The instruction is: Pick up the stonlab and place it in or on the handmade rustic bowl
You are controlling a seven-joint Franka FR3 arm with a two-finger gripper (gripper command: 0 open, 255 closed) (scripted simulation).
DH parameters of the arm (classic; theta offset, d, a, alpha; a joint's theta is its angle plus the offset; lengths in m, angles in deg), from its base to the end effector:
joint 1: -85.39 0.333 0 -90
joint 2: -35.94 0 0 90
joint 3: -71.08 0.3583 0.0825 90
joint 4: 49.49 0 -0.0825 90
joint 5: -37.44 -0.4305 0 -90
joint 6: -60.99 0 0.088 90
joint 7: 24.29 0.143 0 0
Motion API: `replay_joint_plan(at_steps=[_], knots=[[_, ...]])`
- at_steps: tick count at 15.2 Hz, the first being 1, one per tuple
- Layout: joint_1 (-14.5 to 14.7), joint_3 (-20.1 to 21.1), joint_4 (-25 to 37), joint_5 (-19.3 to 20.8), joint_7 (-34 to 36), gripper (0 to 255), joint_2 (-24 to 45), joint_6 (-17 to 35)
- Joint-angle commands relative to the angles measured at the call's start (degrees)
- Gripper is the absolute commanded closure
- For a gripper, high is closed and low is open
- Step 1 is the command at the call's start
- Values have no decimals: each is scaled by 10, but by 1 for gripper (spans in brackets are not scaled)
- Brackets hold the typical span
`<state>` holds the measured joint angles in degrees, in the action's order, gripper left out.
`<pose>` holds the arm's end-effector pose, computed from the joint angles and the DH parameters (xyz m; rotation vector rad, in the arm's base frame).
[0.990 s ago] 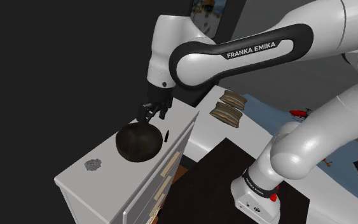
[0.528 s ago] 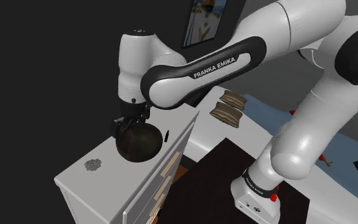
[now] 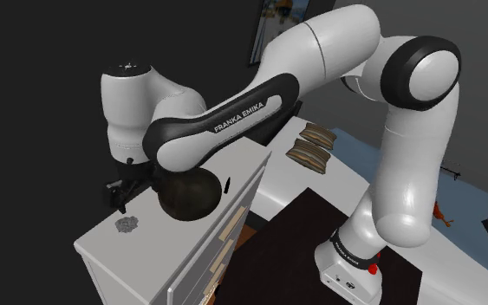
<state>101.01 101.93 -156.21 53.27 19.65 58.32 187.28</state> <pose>0.4963 0.4695 0.3118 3.1228 0.2698 0.0491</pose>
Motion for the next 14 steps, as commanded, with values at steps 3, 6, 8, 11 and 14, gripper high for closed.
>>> replay_joint_plan(at_steps=[3, 6, 8, 11, 14], knots=[[47, -22, 85, 47, 36, 0, 84, -11], [46, -23, 81, 57, 42, 0, 98, 4], [41, -18, 79, 69, 49, 0, 109, 13], [31, -8, 78, 89, 60, 0, 126, 23], [28, -4, 78, 92, 62, 0, 127, 22]])
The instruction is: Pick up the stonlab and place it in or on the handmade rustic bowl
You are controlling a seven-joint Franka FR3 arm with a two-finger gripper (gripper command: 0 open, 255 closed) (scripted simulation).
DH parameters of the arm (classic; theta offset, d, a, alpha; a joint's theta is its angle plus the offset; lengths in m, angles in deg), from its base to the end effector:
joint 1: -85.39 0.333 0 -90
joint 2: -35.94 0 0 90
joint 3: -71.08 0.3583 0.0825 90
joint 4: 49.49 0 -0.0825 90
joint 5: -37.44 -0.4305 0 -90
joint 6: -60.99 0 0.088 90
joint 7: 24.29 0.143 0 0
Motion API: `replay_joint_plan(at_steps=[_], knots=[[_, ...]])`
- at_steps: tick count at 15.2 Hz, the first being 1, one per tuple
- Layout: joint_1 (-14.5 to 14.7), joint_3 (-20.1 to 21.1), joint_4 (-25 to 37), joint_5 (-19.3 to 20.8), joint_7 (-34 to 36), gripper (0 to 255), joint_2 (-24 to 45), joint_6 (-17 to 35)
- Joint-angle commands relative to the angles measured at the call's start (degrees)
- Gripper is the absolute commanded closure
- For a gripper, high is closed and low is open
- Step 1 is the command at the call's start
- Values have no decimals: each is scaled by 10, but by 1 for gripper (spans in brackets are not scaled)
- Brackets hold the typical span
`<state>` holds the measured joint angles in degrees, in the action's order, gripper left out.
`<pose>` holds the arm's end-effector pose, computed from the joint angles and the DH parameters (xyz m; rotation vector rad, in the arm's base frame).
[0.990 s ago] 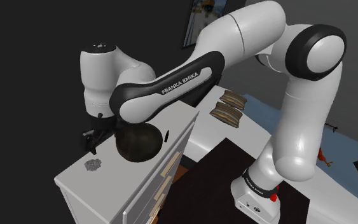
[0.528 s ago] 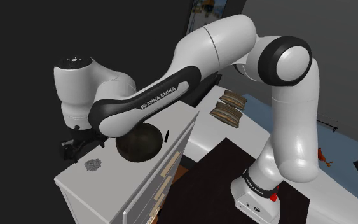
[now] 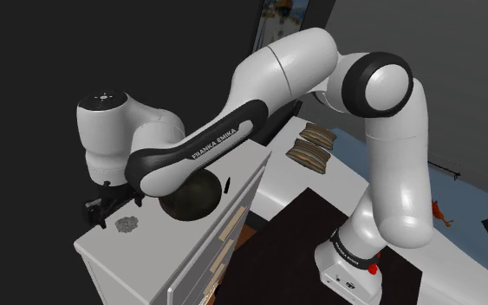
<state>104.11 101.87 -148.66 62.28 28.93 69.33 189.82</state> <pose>0.5145 0.5144 0.2570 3.1290 0.1985 0.1059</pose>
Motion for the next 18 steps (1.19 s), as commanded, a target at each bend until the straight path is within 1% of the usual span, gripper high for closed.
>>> replay_joint_plan(at_steps=[1, 4, 5, 9, 14, 15, 17, 18], knots=[[-5, -1, 3, 4, -30, 0, 17, -4], [-11, 6, 3, 9, -26, 0, 19, -5], [-12, 8, -2, 8, -25, 255, 14, -5], [-18, 11, -21, 5, -25, 255, 3, 3], [-19, 11, -23, 6, -25, 255, 2, 5], [-19, 11, -23, 6, -25, 0, 2, 5], [58, -14, 99, -3, 52, 0, 51, -168], [58, -16, 95, -2, 53, 0, 53, -162]])
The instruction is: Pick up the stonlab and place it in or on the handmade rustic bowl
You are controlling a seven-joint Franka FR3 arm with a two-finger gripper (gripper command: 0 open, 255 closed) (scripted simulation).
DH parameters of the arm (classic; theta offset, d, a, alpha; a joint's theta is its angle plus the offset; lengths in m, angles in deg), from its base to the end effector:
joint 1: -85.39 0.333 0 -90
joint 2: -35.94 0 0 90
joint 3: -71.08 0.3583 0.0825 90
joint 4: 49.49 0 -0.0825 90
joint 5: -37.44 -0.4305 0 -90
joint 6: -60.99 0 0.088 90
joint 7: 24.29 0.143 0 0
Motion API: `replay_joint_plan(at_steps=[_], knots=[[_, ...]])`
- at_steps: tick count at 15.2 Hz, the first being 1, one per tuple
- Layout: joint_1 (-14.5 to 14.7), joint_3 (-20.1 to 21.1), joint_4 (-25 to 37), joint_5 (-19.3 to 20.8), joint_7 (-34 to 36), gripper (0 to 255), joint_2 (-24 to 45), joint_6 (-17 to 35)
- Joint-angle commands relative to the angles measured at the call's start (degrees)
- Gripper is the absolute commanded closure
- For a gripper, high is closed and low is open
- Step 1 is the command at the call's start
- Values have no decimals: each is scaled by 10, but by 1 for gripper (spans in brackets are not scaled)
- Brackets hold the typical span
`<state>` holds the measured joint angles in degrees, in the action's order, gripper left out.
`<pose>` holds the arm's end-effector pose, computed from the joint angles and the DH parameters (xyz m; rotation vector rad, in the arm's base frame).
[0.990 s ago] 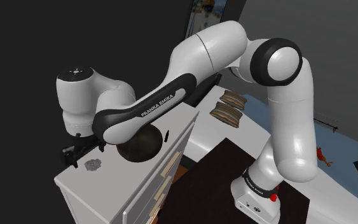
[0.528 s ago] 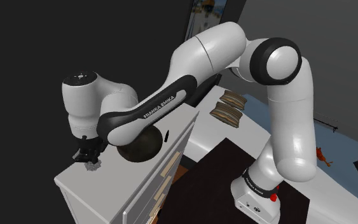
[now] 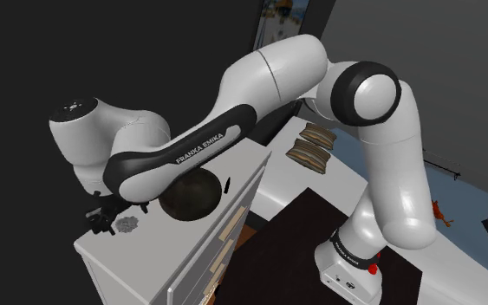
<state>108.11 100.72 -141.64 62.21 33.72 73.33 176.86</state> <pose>0.5071 0.5274 0.2444 2.9931 0.0788 -0.0397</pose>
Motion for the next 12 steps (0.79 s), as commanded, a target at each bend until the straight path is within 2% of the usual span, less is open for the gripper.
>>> replay_joint_plan(at_steps=[1, 7, 12], knots=[[16, -3, 21, 2, 7, 0, 16, -27], [15, -11, 3, 14, 14, 0, 32, 6], [15, -11, 3, 14, 14, 0, 32, 6]])
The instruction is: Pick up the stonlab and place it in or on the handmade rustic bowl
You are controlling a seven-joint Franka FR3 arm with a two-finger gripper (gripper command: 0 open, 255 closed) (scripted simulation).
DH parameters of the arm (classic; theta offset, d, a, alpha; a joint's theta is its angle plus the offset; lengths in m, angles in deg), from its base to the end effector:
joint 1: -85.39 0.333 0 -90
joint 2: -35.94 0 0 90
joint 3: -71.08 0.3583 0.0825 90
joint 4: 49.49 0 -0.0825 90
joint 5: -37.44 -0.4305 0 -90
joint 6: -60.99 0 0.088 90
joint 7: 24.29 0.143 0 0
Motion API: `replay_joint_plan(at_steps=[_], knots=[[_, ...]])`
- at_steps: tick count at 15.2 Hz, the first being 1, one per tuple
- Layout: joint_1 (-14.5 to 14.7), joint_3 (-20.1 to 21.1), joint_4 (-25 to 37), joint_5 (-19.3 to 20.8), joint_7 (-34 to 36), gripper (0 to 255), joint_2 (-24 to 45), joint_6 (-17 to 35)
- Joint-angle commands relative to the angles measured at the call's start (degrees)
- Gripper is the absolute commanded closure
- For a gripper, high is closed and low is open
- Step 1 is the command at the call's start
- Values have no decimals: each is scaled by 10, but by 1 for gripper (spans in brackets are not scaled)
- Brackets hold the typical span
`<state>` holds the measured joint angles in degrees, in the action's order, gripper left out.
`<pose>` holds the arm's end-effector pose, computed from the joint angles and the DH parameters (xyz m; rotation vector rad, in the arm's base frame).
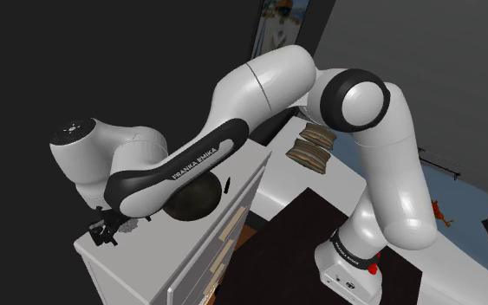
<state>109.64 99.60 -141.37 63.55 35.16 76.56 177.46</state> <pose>0.5002 0.5308 0.2058 2.9615 0.0784 -0.0676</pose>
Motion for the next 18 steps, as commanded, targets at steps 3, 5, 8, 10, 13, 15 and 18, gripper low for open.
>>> replay_joint_plan(at_steps=[3, 5, 8, 10, 13, 15, 18], knots=[[0, 0, 0, 0, 0, 0, 0, 0], [0, 0, 0, 0, 0, 255, 0, 0], [0, 0, 0, 0, 0, 255, 0, 0], [0, 0, 0, 0, 0, 255, 0, 0], [0, 0, 0, 0, 0, 255, 0, 0], [-2, 3, 1, -5, -3, 255, -9, -9], [-5, 8, 4, -11, -8, 255, -22, -24]])
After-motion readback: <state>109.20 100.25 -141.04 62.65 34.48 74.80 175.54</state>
